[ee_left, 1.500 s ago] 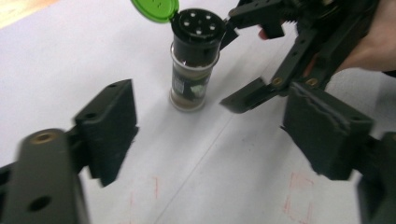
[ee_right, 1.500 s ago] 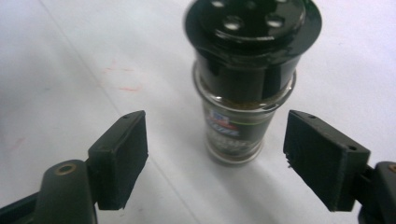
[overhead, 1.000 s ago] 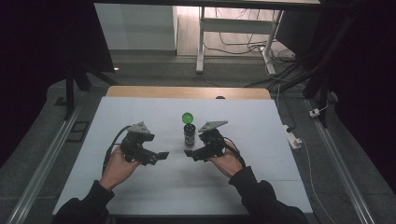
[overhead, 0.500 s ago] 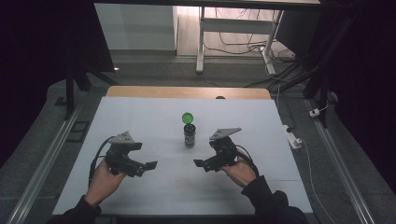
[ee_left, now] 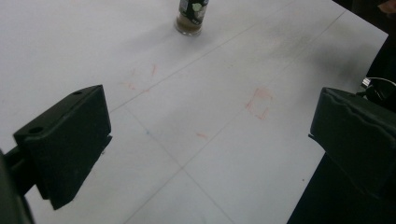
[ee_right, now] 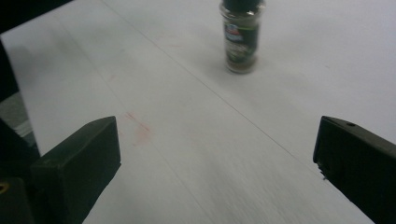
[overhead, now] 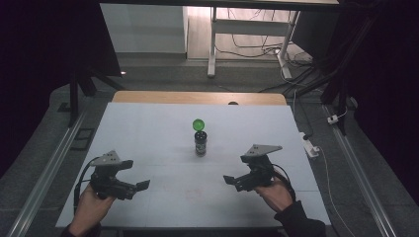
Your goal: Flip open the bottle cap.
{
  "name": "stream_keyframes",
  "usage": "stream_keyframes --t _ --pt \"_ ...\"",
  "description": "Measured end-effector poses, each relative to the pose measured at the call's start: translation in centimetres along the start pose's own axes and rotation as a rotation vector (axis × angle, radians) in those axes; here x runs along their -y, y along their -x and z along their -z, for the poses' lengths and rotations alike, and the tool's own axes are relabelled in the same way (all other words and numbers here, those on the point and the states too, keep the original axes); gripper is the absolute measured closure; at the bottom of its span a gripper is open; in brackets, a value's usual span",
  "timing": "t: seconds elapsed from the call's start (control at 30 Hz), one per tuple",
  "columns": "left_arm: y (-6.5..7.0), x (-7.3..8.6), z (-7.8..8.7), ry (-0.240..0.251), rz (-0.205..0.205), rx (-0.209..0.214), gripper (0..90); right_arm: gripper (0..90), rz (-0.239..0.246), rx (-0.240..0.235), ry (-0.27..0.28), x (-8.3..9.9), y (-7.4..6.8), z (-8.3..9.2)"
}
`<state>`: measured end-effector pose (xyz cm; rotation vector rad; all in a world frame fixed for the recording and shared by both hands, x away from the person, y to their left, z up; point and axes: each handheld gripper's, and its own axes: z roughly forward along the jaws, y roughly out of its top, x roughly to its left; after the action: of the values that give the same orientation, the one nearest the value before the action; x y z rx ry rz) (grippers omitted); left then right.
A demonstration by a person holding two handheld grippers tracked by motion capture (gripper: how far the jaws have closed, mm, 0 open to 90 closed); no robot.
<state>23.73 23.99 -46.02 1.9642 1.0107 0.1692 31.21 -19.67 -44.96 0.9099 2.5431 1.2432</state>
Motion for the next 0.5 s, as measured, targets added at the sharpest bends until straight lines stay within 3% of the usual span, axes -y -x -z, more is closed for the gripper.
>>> stream_keyframes --t 0.2,0.5 --pt "-0.1 1.7 1.5 0.012 0.02 -0.032 0.0 0.0 -0.044 0.044 0.019 1.5 0.6 2.2" --pt "-0.5 4.0 3.5 0.026 0.062 -0.092 0.0 0.0 -0.117 0.154 0.042 4.4 1.1 5.9"
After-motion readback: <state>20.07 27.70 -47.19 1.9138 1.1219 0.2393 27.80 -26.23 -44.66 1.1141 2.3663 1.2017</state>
